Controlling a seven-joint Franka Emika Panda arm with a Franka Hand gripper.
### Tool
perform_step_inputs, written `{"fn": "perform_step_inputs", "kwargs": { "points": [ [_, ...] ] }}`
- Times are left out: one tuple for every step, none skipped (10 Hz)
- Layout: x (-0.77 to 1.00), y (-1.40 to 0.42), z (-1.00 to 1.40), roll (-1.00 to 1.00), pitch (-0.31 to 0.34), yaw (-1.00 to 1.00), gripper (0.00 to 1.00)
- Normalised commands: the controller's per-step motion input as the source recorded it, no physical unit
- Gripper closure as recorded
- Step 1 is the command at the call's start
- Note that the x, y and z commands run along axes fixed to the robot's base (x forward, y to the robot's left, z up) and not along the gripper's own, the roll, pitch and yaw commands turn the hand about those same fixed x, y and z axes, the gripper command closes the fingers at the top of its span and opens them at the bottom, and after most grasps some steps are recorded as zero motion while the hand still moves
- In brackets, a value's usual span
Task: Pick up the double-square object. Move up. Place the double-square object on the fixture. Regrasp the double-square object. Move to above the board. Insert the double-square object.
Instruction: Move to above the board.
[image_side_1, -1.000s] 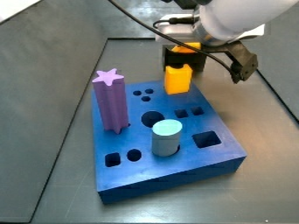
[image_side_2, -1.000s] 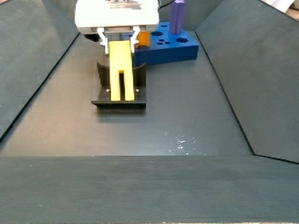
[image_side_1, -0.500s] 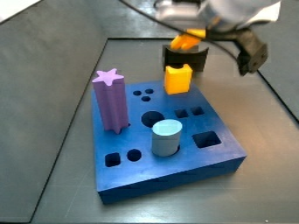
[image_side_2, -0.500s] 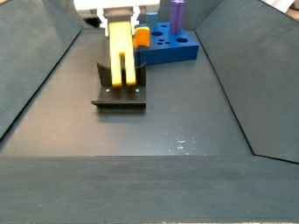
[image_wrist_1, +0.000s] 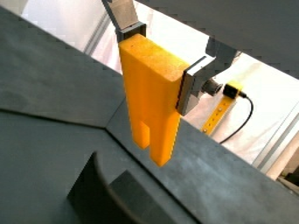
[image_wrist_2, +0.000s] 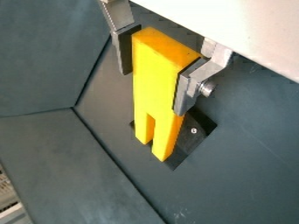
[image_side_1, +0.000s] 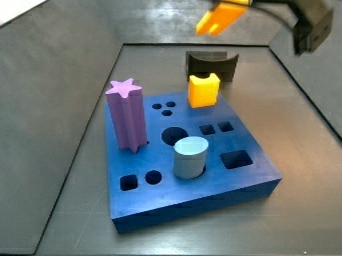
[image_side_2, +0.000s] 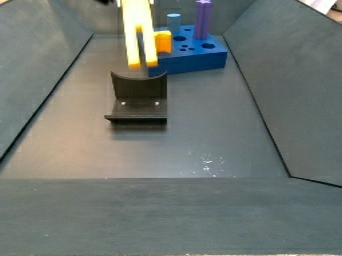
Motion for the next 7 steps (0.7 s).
{"fn": "perform_step_inputs", "kwargs": {
  "points": [
    [0.01, -0.02, 0.22, -0.03, 0.008, 0.13, 1.00],
    [-0.80, -1.00, 0.88, -1.00, -0.105, -0.09, 1.00],
    [-0.81, -1.00, 0.86, -1.00, -0.118, -0.10, 1.00],
    [-0.91, -1.00, 0.92, -1.00, -0.141, -0.10, 1.00],
    [-0.96, -1.00, 0.92, -1.00, -0.148, -0.11, 1.00],
    [-0.98, -1.00, 0.94, -1.00, -0.154, -0.11, 1.00],
    [-0.89, -0.81, 0.81, -1.00, -0.157, -0.12, 1.00]
  ]
}}
